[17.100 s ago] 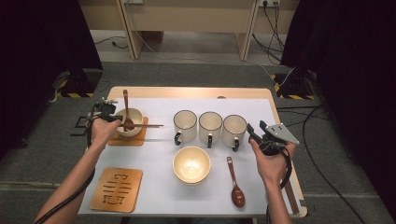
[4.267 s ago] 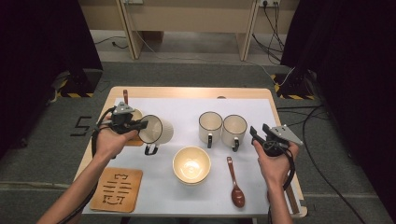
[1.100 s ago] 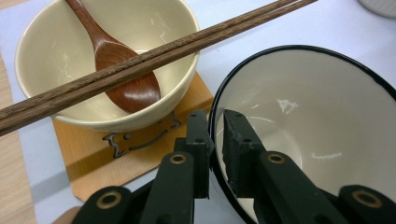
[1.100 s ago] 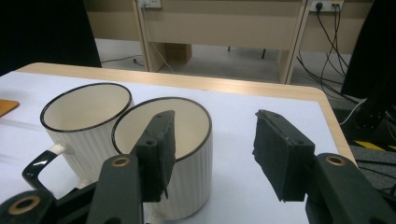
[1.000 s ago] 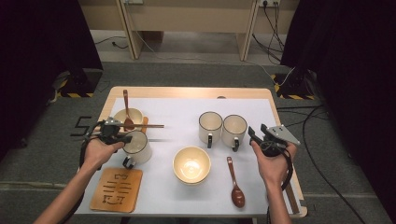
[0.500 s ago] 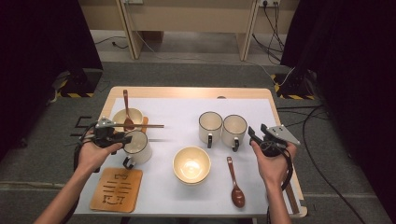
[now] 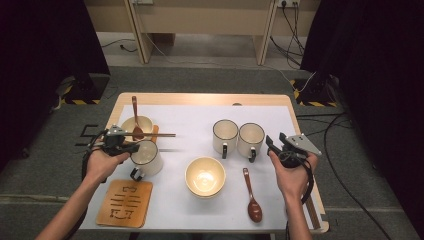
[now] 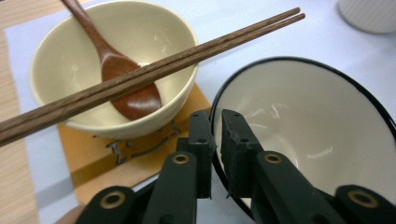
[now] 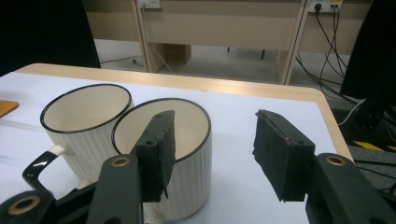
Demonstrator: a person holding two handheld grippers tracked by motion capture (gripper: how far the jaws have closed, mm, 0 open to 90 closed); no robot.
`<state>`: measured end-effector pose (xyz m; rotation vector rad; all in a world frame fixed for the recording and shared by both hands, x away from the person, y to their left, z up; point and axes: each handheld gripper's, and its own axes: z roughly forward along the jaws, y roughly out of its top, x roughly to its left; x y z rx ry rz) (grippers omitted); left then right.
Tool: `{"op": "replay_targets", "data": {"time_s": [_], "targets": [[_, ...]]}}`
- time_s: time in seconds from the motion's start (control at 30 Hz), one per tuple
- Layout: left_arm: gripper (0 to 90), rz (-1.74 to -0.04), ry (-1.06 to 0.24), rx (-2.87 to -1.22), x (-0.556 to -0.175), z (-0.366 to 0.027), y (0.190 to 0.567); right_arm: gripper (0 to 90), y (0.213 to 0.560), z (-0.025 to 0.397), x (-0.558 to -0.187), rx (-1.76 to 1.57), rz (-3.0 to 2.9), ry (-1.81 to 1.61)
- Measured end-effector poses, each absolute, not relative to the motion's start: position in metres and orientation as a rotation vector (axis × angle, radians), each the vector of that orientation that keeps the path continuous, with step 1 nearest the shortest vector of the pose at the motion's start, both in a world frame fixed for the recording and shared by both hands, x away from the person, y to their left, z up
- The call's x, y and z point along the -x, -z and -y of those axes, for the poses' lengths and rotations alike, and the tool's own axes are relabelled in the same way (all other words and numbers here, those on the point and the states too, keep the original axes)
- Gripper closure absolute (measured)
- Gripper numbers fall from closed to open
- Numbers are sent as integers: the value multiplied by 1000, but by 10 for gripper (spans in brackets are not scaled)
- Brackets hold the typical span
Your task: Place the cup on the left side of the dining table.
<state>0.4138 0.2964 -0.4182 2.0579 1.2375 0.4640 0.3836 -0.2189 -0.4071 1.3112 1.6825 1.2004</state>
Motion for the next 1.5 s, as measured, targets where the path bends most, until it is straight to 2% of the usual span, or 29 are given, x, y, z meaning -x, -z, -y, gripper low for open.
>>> {"op": "replay_targets", "data": {"time_s": [0.1,0.33,0.47,0.67,1.5], "targets": [[821,-1223,-479,-2108,-417,-291,416,485,406,219,-383,-1311,-1683,-1199],[810,-1239,-464,-2082,-417,-293,417,485,406,220,-383,-1308,-1679,-1204],[651,-1242,-500,-2020,-411,-295,408,485,406,219,-383,-1309,-1675,-1206],[565,-1242,-504,-1961,-394,-301,396,485,406,219,-383,-1308,-1683,-1203],[529,-1210,-410,-1928,-335,-306,410,484,407,216,-383,-1304,-1693,-1199]]}}
